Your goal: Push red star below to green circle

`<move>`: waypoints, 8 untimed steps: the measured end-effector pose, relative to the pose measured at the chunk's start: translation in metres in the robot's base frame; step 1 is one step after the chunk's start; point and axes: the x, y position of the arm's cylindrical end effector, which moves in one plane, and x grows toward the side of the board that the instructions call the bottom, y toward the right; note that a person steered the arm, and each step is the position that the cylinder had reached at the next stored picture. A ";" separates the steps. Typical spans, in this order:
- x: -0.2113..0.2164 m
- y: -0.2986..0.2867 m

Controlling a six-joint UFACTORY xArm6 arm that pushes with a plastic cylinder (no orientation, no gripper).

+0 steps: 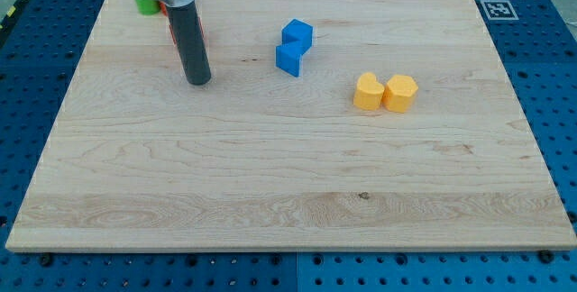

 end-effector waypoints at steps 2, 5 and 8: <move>-0.012 0.016; -0.036 -0.001; -0.035 -0.005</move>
